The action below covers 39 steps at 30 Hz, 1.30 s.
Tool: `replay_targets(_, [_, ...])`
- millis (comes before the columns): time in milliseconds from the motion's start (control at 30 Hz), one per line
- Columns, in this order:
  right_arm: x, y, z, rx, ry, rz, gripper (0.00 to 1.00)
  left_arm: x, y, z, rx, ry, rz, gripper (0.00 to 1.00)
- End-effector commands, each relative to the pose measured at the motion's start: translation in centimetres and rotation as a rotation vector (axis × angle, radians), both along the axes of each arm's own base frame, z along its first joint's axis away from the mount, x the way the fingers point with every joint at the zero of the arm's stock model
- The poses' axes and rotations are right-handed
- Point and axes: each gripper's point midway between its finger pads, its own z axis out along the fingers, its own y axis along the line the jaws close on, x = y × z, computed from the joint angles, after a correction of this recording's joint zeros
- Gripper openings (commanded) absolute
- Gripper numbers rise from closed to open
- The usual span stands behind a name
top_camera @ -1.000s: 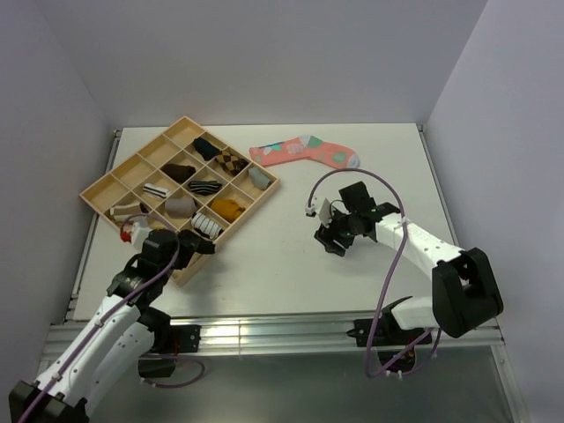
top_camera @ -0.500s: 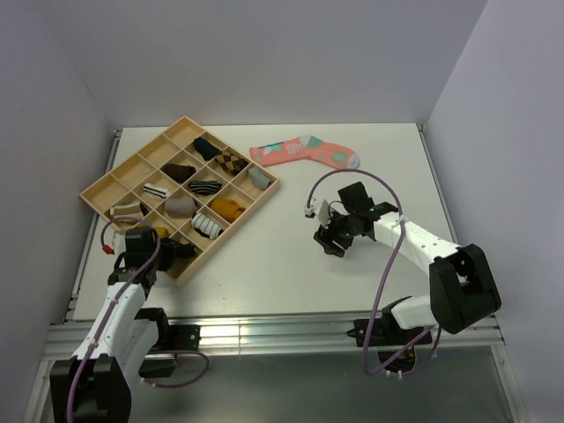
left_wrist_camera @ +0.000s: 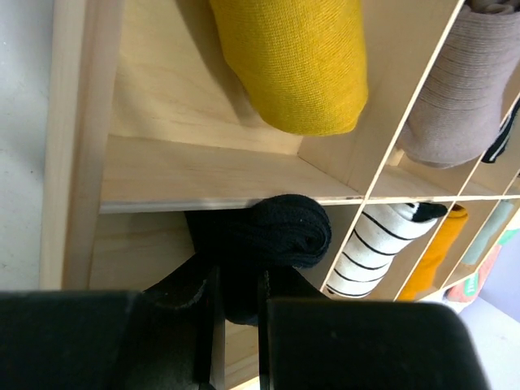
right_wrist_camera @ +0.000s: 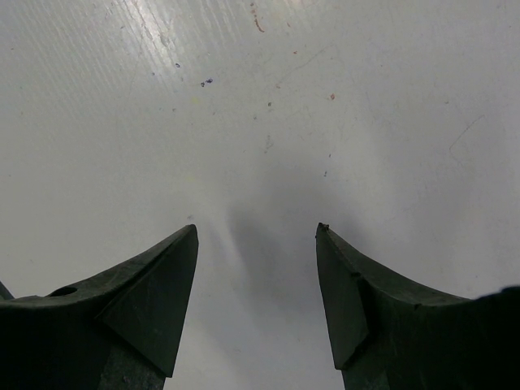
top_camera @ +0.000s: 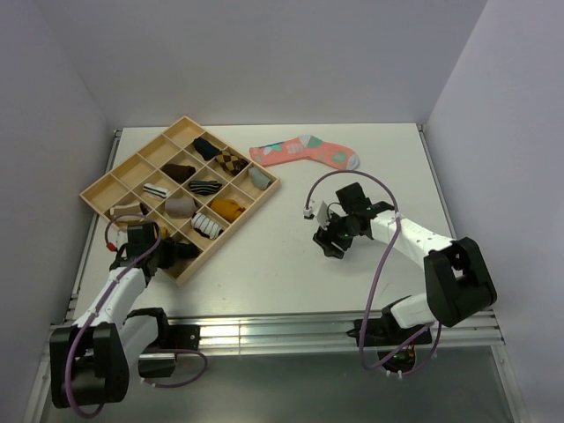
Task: Roll the socks
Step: Place the sock in the storage box.
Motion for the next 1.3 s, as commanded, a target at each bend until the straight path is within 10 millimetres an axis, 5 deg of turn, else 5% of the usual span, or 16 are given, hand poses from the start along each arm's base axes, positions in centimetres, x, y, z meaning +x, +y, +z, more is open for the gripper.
replay_targets(0, [1.0,0.6,0.5,0.029,-0.019,0.002,0.67,-2.6,0.8,-2.4,0.028,0.152,0.032,0.02])
replay_targets(67, [0.9,0.7,0.3,0.031,-0.013,0.005,0.67,-2.6,1.0,-2.5,0.038,0.17,0.034,0.06])
replay_targets(300, [0.9,0.8,0.1,0.032,-0.002,0.0,0.67,-2.9,0.9,-3.0,0.039,0.205,0.021,0.49])
replay_targets(400, [0.8,0.7,-0.1,0.03,0.002,0.001,0.67,-2.9,1.3,-2.6,0.057,0.203,0.033,0.57])
replay_targets(800, [0.7,0.9,-0.1,0.036,0.012,0.007,0.66,-0.4,2.6,3.5,0.143,0.111,0.018,0.63])
replay_targets(1067, [0.9,1.0,0.0,0.038,0.015,0.003,0.67,0.4,2.8,5.5,0.167,0.079,0.001,0.65])
replay_targets(1267, [1.1,1.0,0.4,0.037,0.011,0.001,0.67,2.0,3.5,10.0,0.223,-0.007,-0.009,0.65])
